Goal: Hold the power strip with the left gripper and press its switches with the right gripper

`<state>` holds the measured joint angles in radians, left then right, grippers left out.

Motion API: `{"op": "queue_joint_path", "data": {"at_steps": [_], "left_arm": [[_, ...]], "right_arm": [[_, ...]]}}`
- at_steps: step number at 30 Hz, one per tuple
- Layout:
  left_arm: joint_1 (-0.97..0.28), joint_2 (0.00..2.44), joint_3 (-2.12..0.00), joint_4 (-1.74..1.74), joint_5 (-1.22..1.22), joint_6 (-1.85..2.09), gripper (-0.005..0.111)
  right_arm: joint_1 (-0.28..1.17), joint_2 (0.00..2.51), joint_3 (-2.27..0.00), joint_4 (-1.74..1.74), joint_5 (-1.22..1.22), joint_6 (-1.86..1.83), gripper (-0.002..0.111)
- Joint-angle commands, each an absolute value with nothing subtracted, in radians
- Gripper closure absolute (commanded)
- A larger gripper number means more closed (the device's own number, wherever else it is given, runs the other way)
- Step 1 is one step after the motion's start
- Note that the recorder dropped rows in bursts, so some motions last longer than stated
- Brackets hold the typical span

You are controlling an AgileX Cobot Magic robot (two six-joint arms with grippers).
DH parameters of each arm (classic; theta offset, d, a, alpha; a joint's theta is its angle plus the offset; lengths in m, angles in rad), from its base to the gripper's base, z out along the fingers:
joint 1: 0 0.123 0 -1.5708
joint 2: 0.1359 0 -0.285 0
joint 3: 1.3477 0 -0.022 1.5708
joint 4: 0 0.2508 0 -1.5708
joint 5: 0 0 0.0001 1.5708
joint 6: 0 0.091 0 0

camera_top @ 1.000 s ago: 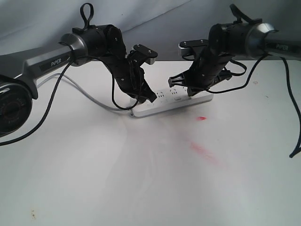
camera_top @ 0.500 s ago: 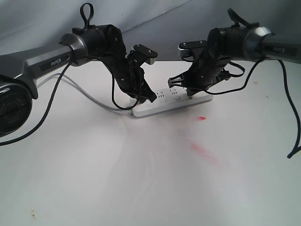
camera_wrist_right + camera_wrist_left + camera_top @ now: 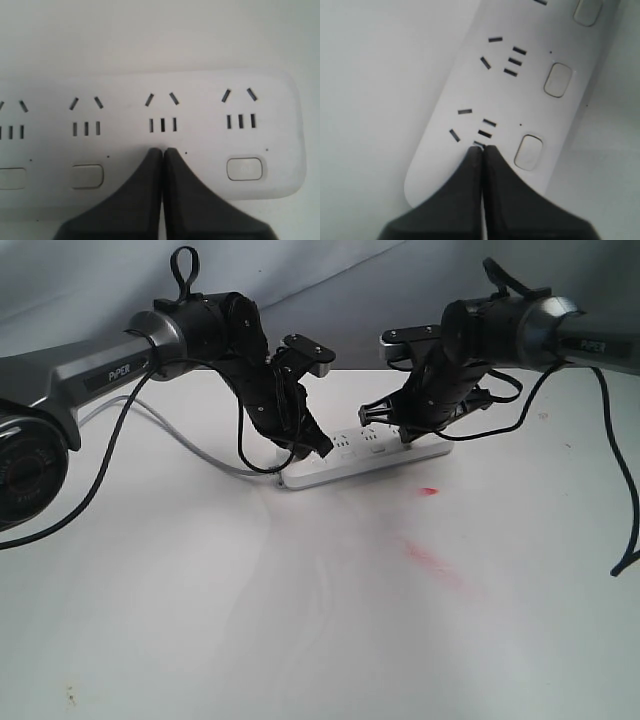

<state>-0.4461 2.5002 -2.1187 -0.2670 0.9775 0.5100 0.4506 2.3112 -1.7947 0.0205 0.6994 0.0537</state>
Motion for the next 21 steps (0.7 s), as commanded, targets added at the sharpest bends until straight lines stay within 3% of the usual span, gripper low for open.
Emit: {"op": "queue_joint_path", "data": {"at_steps": [1,21], "left_arm": [[-0.447,2.538,-2.104,-0.253,0.99,0.508,0.107],[-0.447,2.538,-2.104,-0.253,0.99,0.51,0.107]], "right_arm": [[0.451,2.311,-1.793,0.0,0.711,0.056,0.108],[0.451,2.424,-1.793,0.0,0.773,0.058,0.108]]}}
